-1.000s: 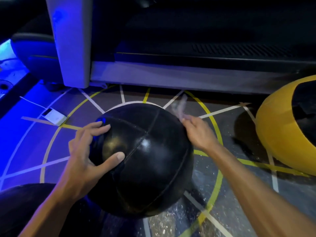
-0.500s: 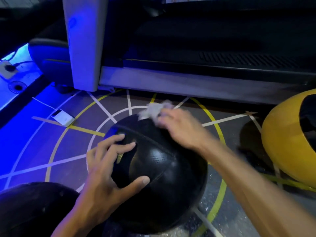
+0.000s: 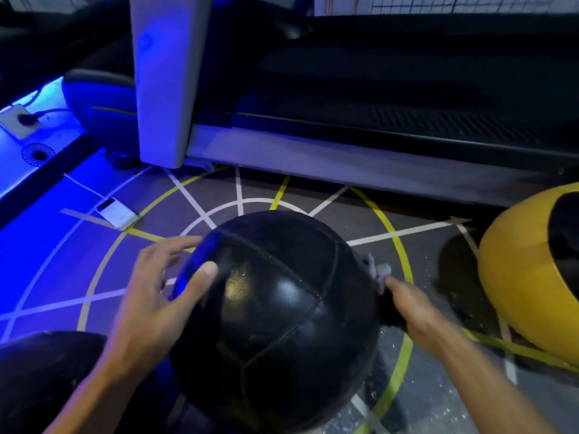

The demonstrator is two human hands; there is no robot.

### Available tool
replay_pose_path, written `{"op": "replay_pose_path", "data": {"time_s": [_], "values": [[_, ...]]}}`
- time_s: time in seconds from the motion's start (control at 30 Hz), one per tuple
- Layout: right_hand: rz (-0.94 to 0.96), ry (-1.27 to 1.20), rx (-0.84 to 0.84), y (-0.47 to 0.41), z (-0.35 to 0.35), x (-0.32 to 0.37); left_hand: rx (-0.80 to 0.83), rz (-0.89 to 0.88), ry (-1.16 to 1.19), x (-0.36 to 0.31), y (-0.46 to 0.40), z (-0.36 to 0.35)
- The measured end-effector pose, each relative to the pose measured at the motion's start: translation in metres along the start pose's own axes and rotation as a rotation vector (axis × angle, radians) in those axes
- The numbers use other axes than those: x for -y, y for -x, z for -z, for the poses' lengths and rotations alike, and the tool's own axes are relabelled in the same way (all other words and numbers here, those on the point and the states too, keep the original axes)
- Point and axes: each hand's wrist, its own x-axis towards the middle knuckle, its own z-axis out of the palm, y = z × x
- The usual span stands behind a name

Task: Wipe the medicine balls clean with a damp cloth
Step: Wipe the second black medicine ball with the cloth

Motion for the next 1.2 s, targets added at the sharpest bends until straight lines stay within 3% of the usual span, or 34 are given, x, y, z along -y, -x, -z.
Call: {"op": "replay_pose_path", "data": {"time_s": [0.1,0.17,0.27,0.33,0.4,0.53,0.67,0.77,1.0,1.1,1.2], "values": [[-0.154,-0.182,0.062,0.002,-0.008,-0.028,0.126,0.399,0.174,0.005,-0.013,0.004],[-0.175,-0.220,0.050,0.006,-0.015,-0.038,0.125,0.514,0.266,0.017,-0.017,0.004],[-0.163,-0.284,-0.030,0.015,-0.022,-0.030,0.118,0.489,0.327,0.014,-0.021,0.004],[-0.109,-0.261,0.003,0.019,-0.021,-0.024,0.121,0.474,0.394,0.012,-0.025,0.005],[-0.044,-0.233,0.026,0.017,-0.019,-0.017,0.140,0.412,0.456,0.009,-0.025,0.008],[0.164,-0.259,-0.098,0.023,-0.009,0.018,0.126,0.320,0.552,0.014,-0.036,0.011],[0.333,-0.205,-0.163,0.024,-0.004,0.036,0.092,0.296,0.514,0.021,-0.050,-0.005],[0.349,-0.086,-0.161,0.024,-0.006,0.031,0.201,0.270,0.429,0.024,-0.049,-0.024],[0.356,0.003,-0.351,0.001,0.021,0.016,0.167,0.272,0.335,0.028,-0.059,-0.032],[0.377,0.151,-0.329,0.003,0.013,0.017,0.208,0.301,0.251,0.020,-0.059,-0.025],[0.431,0.141,-0.235,0.019,-0.008,0.021,0.187,0.243,0.156,0.005,-0.070,-0.032]]}}
